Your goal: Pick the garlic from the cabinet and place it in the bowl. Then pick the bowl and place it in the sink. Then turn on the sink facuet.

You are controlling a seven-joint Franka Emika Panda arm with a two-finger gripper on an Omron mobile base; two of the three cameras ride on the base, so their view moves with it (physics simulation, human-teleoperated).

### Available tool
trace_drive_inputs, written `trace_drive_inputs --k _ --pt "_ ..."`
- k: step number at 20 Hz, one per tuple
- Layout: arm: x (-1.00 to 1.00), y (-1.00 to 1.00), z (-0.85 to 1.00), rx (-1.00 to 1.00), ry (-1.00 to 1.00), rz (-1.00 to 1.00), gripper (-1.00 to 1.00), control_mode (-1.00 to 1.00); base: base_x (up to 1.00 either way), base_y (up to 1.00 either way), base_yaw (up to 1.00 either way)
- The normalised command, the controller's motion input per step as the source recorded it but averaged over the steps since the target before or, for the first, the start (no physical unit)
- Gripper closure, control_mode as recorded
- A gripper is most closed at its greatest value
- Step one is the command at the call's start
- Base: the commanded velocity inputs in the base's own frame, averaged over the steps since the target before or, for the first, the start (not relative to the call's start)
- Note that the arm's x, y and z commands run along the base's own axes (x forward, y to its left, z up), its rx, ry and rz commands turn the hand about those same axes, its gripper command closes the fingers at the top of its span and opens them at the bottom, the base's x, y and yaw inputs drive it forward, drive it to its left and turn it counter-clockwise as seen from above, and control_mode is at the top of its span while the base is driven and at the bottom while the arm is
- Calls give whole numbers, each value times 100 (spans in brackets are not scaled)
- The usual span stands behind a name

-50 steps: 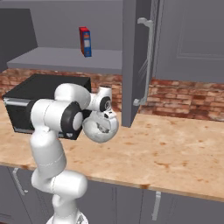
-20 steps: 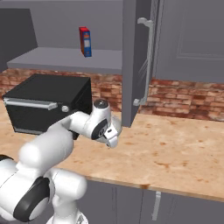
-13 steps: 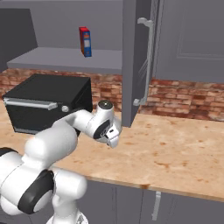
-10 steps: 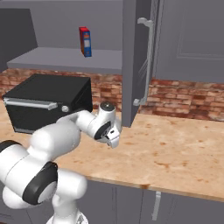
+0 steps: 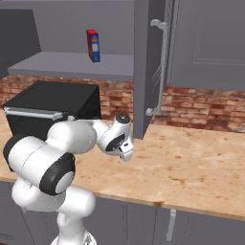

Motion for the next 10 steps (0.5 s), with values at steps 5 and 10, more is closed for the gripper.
trace_drive_inputs --k 5,10 --pt "0 0 -7 2 1 -2 100 -100 0 0 0" --pt "-27 0 17 3 -1 0 100 -100 0 0 0"
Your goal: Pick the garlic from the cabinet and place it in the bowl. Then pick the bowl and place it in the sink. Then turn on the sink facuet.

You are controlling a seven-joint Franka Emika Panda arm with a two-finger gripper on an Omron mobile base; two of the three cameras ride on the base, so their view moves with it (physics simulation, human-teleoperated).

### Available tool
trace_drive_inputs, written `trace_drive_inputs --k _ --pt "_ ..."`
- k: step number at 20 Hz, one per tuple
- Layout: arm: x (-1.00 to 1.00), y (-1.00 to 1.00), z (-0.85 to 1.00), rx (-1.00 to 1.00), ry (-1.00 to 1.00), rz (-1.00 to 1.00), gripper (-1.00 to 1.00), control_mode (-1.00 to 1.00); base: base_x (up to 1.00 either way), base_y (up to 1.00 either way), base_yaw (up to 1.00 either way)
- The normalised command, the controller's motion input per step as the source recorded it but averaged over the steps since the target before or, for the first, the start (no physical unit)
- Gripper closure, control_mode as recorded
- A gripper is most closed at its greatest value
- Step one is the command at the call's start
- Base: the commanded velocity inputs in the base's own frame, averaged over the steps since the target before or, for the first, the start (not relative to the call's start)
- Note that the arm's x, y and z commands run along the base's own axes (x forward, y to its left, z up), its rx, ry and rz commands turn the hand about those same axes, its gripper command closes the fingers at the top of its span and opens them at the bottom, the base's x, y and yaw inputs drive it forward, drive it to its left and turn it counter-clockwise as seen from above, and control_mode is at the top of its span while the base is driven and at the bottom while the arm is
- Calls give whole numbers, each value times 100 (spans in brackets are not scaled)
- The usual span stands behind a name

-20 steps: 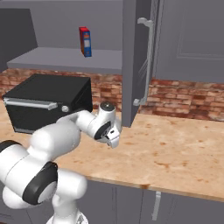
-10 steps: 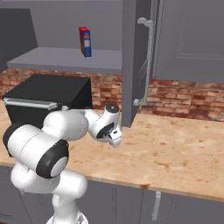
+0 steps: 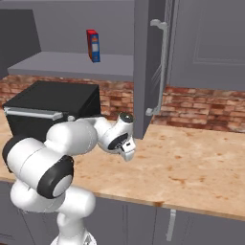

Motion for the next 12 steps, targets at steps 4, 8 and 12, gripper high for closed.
trace_drive_inputs --k 4,8,12 --pt "-87 0 100 0 -18 0 100 -100 0 0 0" --pt "-99 0 100 0 -3 0 100 -100 0 0 0" --pt "-100 0 100 0 0 0 100 -100 0 0 0"
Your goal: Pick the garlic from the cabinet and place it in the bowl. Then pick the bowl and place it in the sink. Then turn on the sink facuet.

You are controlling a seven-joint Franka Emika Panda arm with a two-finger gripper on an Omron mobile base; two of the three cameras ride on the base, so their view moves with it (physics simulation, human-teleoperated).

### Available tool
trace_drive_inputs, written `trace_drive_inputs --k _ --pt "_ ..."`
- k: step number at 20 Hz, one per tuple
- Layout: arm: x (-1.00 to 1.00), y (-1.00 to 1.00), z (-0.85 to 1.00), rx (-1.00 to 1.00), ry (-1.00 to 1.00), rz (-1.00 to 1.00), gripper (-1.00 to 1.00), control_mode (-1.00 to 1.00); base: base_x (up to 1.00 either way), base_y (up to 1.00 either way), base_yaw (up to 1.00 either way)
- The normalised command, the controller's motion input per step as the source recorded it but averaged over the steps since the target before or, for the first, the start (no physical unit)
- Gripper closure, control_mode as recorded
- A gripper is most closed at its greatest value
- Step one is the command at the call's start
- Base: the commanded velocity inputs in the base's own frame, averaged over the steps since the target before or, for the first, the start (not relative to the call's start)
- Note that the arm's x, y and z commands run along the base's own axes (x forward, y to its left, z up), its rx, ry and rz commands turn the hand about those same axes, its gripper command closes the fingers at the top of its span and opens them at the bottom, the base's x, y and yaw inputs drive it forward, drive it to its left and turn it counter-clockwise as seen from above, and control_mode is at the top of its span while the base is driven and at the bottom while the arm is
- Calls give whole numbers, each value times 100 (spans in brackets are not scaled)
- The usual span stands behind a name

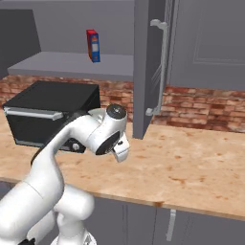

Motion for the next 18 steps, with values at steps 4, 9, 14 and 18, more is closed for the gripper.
trace_drive_inputs --k 4,9,14,18 --pt "-100 9 100 0 1 -5 100 -100 0 0 0" --pt "-99 25 100 1 6 -10 100 -100 0 0 0" --pt "-72 23 100 6 23 -9 100 -100 0 0 0" --pt "-17 0 51 8 21 -10 100 -100 0 0 0"
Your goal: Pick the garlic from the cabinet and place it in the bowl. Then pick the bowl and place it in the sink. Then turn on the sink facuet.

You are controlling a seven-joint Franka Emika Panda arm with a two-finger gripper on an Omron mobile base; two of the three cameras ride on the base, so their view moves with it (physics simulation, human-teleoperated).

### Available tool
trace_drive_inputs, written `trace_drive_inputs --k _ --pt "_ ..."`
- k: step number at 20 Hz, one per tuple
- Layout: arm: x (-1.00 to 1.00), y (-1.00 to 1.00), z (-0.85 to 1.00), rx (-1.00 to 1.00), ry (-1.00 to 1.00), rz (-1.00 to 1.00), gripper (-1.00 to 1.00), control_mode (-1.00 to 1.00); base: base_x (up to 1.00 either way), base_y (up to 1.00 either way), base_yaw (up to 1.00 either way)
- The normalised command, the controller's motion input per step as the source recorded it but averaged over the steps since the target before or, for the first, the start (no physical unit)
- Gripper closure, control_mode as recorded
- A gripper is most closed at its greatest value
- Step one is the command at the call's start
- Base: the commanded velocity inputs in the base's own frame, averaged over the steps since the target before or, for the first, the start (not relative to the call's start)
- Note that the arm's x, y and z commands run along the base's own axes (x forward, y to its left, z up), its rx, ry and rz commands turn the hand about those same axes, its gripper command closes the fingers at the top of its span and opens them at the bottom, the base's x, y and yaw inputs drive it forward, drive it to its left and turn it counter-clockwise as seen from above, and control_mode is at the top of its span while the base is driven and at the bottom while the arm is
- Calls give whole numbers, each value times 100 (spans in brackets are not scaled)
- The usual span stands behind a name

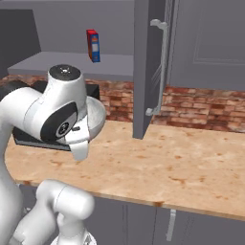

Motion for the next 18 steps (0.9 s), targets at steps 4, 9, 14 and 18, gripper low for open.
trace_drive_inputs --k 4,9,14,18 --pt "-32 0 0 0 3 -7 100 -100 0 0 0" --pt "0 0 -1 0 7 0 100 -100 0 0 0" --pt "0 0 0 0 0 0 100 100 -78 1 -1" --pt "0 0 0 0 0 0 100 100 -90 0 -2"
